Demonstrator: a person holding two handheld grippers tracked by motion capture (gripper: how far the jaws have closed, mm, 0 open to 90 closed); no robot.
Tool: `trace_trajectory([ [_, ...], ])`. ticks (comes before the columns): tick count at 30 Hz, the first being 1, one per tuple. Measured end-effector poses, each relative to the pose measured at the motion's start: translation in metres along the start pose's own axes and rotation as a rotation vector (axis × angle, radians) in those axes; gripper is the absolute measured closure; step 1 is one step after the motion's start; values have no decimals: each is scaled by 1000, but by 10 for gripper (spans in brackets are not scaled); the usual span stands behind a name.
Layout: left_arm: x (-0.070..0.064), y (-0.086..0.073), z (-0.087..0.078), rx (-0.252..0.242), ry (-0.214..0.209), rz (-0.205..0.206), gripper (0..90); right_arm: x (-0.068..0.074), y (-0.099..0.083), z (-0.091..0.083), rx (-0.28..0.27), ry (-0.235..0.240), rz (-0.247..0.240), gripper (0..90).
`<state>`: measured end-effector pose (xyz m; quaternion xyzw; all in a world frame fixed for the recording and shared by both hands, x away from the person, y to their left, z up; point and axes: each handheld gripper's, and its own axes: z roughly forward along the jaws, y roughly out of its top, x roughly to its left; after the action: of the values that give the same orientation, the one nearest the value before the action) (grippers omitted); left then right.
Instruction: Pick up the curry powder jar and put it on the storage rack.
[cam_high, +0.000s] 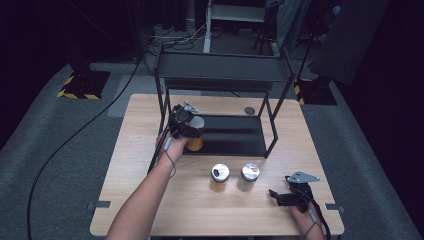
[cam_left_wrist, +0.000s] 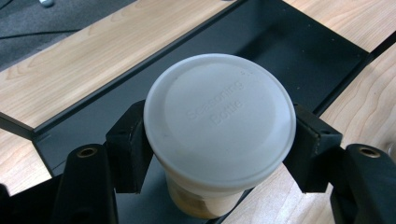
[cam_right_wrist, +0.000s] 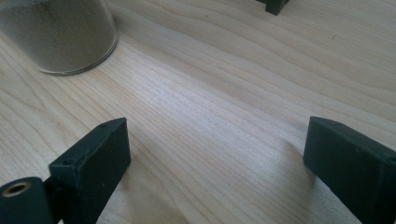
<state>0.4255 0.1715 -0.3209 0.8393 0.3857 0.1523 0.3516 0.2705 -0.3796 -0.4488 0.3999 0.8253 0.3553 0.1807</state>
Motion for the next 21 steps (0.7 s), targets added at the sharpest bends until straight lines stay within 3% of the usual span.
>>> trace_trajectory([
  [8,4,-6,1,-8,-9,-4,335,0,0,0,0,0,0,72],
  [11,8,-7,0,-14,-29,-24,327,0,0,0,0,0,0,71],
  [13,9,-10,-1,-30,-29,-48,233,0,0,0,0,0,0,72],
  [15,8,-12,-4,-39,-21,-46,165,0,0,0,0,0,0,72],
  [21,4,-24,-18,-67,-10,-32,127,0,1,0,0,-2,2,72],
])
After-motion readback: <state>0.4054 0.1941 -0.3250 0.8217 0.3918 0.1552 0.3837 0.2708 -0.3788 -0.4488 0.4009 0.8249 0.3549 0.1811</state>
